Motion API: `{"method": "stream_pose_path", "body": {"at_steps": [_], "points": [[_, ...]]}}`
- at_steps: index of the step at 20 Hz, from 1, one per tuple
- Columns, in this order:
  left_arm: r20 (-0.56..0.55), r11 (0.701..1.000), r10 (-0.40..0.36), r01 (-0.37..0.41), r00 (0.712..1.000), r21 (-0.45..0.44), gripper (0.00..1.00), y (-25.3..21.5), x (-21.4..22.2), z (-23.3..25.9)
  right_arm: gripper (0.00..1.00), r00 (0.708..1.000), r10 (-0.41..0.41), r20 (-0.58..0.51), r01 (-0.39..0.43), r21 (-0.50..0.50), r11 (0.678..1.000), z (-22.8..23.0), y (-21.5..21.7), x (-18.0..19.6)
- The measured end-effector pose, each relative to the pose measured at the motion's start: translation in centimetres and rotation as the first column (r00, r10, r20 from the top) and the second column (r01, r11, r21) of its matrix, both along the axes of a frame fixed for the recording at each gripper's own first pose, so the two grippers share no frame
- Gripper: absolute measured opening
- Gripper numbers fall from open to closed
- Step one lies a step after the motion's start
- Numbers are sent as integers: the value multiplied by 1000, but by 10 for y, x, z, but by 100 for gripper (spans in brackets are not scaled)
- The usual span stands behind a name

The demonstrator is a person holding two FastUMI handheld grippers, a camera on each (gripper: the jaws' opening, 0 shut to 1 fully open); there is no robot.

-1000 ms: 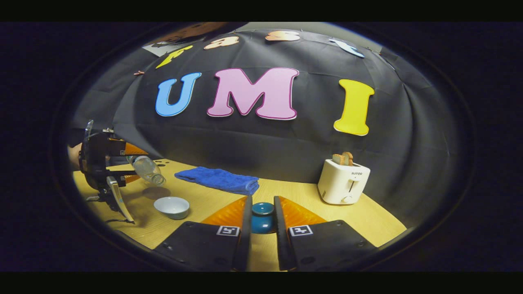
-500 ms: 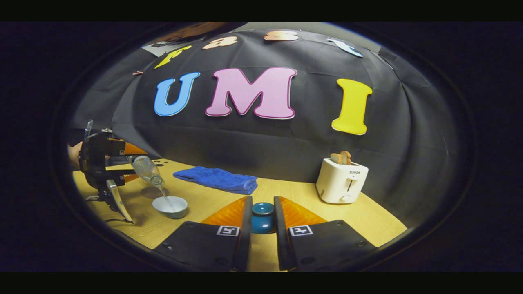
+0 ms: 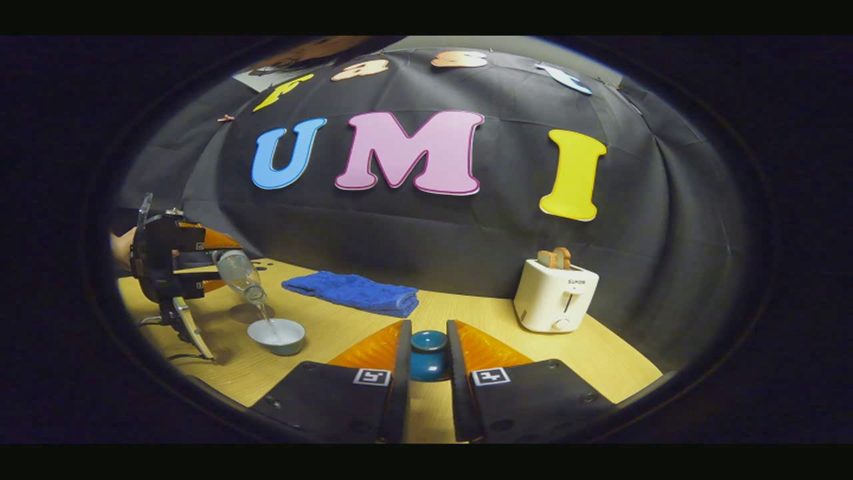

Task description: Open the teacup lid with one hand, grasp the water bottle and pour water into the teacup with the other hand; after pouring, place the water bottle on the coaster and then close the teacup lid.

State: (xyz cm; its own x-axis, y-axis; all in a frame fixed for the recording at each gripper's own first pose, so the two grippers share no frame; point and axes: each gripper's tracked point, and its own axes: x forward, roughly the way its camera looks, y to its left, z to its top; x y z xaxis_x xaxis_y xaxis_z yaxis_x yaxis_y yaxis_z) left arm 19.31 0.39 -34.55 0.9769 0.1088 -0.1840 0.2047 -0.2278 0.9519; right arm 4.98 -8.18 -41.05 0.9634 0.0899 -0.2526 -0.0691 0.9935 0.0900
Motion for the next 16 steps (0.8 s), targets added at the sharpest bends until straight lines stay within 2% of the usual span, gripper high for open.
{"method": "stream_pose_path", "body": {"at_steps": [1, 6, 7, 8, 11, 12, 16], "points": [[5, 1000, -7, 7, 1000, 9, 76, 0, 0, 2, 29, 1000, -3, 1, 3, -2, 1000, 0, -1, 0], [32, 998, -49, 47, 998, 48, 76, -2, 3, 5, 34, 1000, 0, 2, 0, -18, 1000, -1, 1, -1], [37, 997, -58, 56, 998, 55, 76, -3, 3, 8, 34, 1000, 2, 2, -2, -17, 1000, 0, 1, 0], [39, 996, -67, 65, 997, 61, 76, -3, 4, 8, 29, 1000, 1, 4, -1, -17, 1000, 0, 2, -1], [47, 993, -91, 87, 995, 80, 76, -4, 6, 11, 29, 1000, -3, 7, 3, -18, 1000, 1, 1, 1], [49, 992, -95, 91, 994, 83, 76, -4, 7, 11, 34, 1000, -2, 5, 2, -17, 1000, 1, 1, 0], [77, 987, -124, 115, 989, 108, 76, -8, 10, 19, 34, 1000, 1, 13, -1, -19, 1000, 3, 4, 0]]}}
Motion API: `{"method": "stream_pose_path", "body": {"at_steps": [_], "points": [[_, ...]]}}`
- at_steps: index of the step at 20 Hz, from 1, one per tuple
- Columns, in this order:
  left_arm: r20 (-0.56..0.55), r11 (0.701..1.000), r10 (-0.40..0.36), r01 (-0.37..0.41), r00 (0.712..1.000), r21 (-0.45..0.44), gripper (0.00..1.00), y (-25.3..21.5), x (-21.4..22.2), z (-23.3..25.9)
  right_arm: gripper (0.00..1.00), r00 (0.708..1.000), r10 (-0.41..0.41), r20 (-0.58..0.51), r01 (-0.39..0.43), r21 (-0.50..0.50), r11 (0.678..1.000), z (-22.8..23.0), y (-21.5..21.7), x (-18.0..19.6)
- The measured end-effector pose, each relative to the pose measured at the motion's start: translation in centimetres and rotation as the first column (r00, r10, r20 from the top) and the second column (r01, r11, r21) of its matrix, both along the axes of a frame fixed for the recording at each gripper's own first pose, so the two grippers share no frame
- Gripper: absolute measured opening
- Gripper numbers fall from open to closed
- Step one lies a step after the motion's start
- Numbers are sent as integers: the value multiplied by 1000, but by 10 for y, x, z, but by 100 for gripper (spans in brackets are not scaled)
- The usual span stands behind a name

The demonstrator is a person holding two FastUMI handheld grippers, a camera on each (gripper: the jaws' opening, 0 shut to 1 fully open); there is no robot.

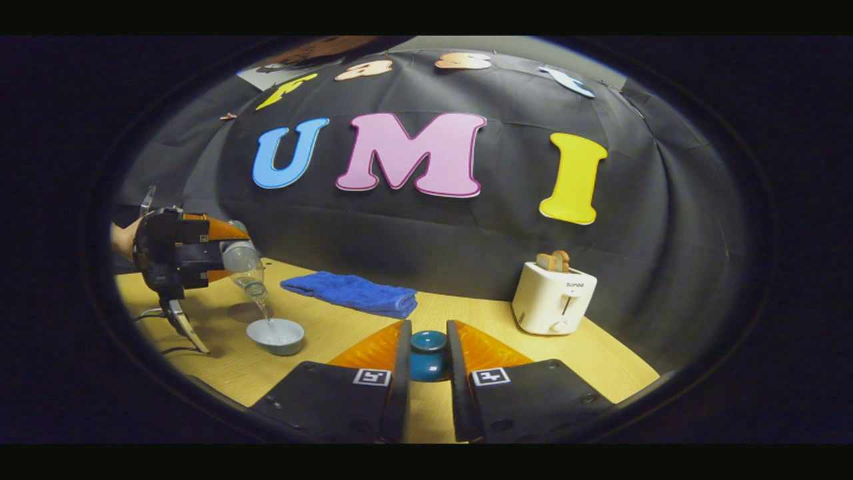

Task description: Open the teacup lid with one hand, grasp the water bottle and pour water into the teacup with the other hand; after pouring, place the water bottle on the coaster and then close the teacup lid.

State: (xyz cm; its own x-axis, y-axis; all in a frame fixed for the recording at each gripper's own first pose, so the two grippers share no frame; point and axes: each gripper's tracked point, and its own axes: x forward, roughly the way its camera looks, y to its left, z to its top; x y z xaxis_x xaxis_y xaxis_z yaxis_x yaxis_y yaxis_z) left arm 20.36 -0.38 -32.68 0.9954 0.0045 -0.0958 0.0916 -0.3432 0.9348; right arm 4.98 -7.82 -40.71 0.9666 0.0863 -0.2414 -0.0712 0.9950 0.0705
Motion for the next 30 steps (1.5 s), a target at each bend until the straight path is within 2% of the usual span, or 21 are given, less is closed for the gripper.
{"method": "stream_pose_path", "body": {"at_steps": [1, 2, 3, 10, 11, 12, 13, 14, 15, 16, 17, 20, 22, 23, 24, 25, 26, 30], "points": [[11, 1000, -8, 8, 1000, 6, 76, 0, 2, 4, 34, 1000, 2, 2, -2, -2, 1000, 1, 0, 0], [19, 1000, -16, 15, 1000, 12, 76, -1, 3, 7, 29, 1000, 3, 3, -3, -2, 1000, 1, 0, 0], [22, 1000, -21, 20, 1000, 17, 76, -1, 4, 7, 34, 1000, 4, 4, -4, -1, 1000, 2, 1, 0], [59, 995, -78, 74, 995, 67, 76, -9, 9, 19, 35, 1000, 10, 20, -10, -9, 1000, 8, -1, 1], [68, 994, -87, 82, 994, 74, 76, -11, 9, 23, 29, 1000, 11, 21, -10, -11, 1000, 9, -1, 2], [76, 992, -99, 93, 992, 79, 76, -13, 10, 27, 34, 1000, 10, 23, -10, -12, 1000, 9, -1, 2], [79, 991, -108, 101, 991, 83, 76, -12, 11, 29, 34, 1000, 10, 24, -10, -13, 1000, 9, -1, 2], [86, 990, -115, 107, 990, 92, 76, -13, 13, 30, 24, 1000, 10, 28, -10, -13, 1000, 10, -1, 2], [92, 988, -121, 111, 988, 107, 76, -13, 13, 33, 29, 1000, 9, 29, -8, -16, 1000, 11, -1, 2], [100, 985, -132, 120, 986, 122, 76, -15, 14, 35, 29, 999, 10, 32, -9, -20, 1000, 11, -1, 2], [108, 982, -147, 133, 983, 131, 76, -16, 14, 39, 34, 999, 11, 33, -10, -26, 1000, 11, -1, 2], [130, 975, -189, 170, 973, 144, 76, -23, 14, 48, 24, 999, 18, 33, -17, -29, 999, 10, 1, 2], [146, 967, -219, 195, 965, 163, 76, -29, 15, 55, 34, 999, 16, 36, -15, -29, 999, 11, 1, 3], [154, 964, -234, 208, 960, 166, 76, -32, 14, 58, 29, 999, 15, 39, -14, -30, 999, 13, 1, 3], [158, 962, -246, 220, 956, 164, 76, -33, 15, 61, 34, 999, 15, 42, -13, -30, 999, 13, 1, 3], [160, 958, -258, 231, 953, 168, 76, -36, 15, 63, 34, 999, 14, 44, -13, -34, 999, 13, 1, 3], [161, 955, -268, 240, 950, 176, 76, -38, 15, 64, 24, 999, 13, 45, -11, -37, 999, 13, 1, 3], [159, 948, -285, 253, 945, 193, 76, -40, 18, 64, 24, 999, 12, 48, -10, -35, 999, 14, 1, 4]]}}
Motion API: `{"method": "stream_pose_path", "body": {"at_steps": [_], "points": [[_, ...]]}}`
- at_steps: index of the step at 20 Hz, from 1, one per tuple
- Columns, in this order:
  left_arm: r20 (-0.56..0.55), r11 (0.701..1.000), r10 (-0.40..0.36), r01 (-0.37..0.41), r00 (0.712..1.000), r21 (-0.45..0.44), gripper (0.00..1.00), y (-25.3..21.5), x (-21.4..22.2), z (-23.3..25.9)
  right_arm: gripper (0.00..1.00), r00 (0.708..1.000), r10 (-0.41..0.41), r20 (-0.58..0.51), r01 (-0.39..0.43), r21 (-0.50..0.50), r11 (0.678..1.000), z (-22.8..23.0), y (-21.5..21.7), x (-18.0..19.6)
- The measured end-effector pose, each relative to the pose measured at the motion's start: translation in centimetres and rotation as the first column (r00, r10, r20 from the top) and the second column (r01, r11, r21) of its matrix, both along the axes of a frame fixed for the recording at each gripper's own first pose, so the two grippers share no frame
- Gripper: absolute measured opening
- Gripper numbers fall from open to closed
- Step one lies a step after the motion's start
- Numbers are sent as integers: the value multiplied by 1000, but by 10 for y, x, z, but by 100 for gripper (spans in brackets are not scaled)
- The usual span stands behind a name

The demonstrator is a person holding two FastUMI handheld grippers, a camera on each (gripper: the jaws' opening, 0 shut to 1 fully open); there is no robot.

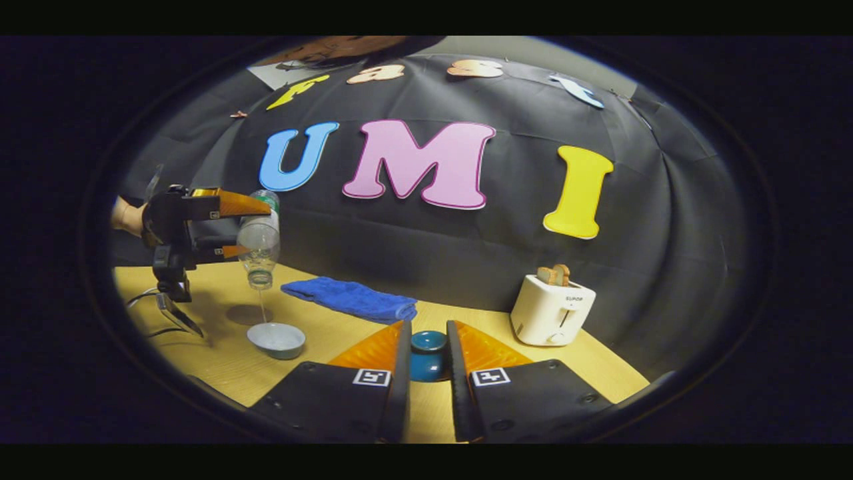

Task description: Open the teacup lid with one hand, grasp the water bottle and pour water into the teacup with the other hand; after pouring, place the water bottle on the coaster and then close the teacup lid.

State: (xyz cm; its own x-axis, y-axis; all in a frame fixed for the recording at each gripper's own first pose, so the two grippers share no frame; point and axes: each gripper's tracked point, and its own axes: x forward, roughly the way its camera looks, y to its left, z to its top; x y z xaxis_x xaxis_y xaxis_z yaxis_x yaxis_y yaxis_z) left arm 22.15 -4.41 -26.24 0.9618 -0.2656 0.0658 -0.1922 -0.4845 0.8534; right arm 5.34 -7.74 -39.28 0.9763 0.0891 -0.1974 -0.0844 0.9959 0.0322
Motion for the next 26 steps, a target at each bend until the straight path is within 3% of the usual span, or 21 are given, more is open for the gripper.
{"method": "stream_pose_path", "body": {"at_steps": [2, 3, 10, 12, 13, 15, 17, 21, 23, 24, 26], "points": [[-8, 1000, 6, -6, 1000, -3, 76, 2, 1, -2, 34, 1000, -1, -2, 1, 1, 1000, -1, -1, 1], [-12, 1000, 8, -8, 1000, -2, 76, 2, 1, -2, 24, 1000, -2, -4, 2, 1, 1000, -2, -1, 1], [-31, 999, 31, -32, 999, -41, 76, 7, 4, -5, 33, 1000, -2, -7, 2, 2, 1000, -3, -1, 1], [-50, 990, 47, -54, 998, -133, 76, 11, 2, -3, 34, 1000, -4, -7, 4, 4, 1000, -2, 0, 1], [-74, 976, 64, -78, 995, -204, 76, 15, 2, -4, 24, 1000, -4, -5, 4, 6, 1000, -2, 1, 1], [-128, 925, 73, -115, 989, -362, 76, 18, -2, -6, 24, 1000, -5, -2, 5, 5, 1000, -1, 2, 2], [-186, 829, 75, -165, 980, -535, 76, 20, -4, -9, 24, 1000, -1, -5, 1, 9, 1000, -2, 4, 4], [-263, 588, 93, -266, 960, -764, 76, 27, -7, -15, 24, 1000, 0, 2, 0, 10, 1000, 1, 5, 5], [-309, 425, 82, -314, 947, -849, 76, 31, -7, -22, 29, 1000, 8, 5, -8, 7, 1000, 4, 8, 6], [-327, 337, 73, -332, 942, -881, 76, 31, -7, -26, 24, 1000, 12, 7, -12, 6, 1000, 4, 9, 6], [-367, 159, 26, -366, 930, -917, 76, 26, -8, -35, 24, 1000, 15, 2, -15, 6, 1000, 3, 10, 6]]}}
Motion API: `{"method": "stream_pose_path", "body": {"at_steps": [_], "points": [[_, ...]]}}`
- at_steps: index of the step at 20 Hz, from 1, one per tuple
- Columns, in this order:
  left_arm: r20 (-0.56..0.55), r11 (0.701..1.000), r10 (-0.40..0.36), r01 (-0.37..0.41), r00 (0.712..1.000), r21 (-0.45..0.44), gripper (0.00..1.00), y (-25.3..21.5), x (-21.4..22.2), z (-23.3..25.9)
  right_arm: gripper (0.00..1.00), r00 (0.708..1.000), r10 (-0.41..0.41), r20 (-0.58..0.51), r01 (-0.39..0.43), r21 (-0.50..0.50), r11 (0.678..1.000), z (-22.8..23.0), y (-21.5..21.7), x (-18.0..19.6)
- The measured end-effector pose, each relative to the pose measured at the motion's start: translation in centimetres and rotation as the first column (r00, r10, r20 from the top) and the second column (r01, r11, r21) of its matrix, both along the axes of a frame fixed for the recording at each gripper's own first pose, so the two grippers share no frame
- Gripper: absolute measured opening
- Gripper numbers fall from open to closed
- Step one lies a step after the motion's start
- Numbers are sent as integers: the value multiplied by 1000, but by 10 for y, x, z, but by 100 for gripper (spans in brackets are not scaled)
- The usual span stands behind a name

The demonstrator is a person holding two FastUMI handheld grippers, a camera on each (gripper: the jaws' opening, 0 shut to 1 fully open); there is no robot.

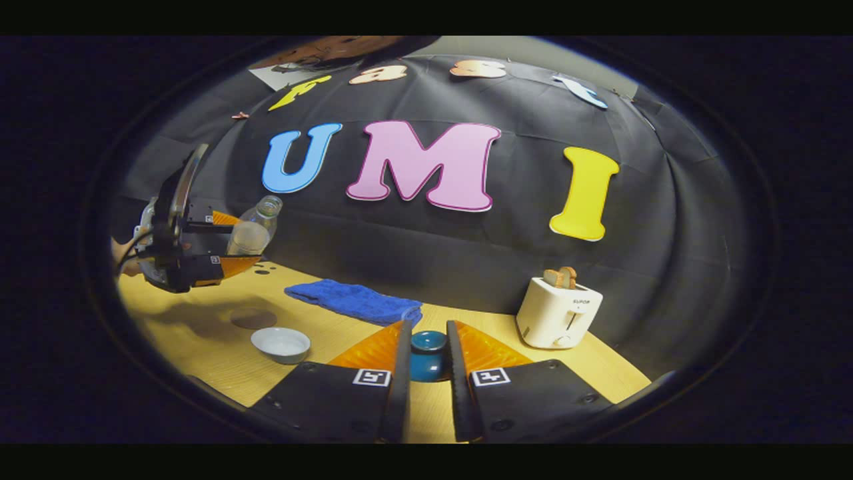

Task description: Open the teacup lid with one hand, grasp the water bottle and pour water into the teacup with the other hand; after pouring, place the water bottle on the coaster and then close the teacup lid.

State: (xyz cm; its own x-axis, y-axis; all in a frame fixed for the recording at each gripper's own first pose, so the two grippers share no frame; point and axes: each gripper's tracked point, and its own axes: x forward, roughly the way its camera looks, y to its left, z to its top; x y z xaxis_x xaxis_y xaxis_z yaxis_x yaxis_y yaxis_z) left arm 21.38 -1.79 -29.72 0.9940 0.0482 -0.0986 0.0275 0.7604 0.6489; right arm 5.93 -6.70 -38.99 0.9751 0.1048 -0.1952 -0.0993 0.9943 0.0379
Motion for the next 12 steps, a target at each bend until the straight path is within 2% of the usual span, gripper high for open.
{"method": "stream_pose_path", "body": {"at_steps": [1, 3, 5, 7, 12], "points": [[-14, 996, 1, -3, 1000, -91, 76, -2, -2, -4, 24, 1000, 1, -2, -1, 1, 1000, 0, 1, 0], [-31, 967, -7, -1, 999, -254, 76, -7, -5, -5, 24, 1000, 6, -1, -6, 0, 1000, 0, 2, -1], [-45, 914, 5, -23, 999, -404, 76, -4, -4, -13, 24, 1000, 11, -2, -11, -5, 1000, 0, 3, -1], [-58, 846, 9, -39, 998, -532, 76, -8, -3, -22, 24, 1000, 9, 0, -9, -5, 1000, 2, 2, 0], [-65, 748, 11, -52, 998, -662, 76, -4, 0, -38, 24, 1000, 18, -3, -18, -5, 1000, 1, 3, -1]]}}
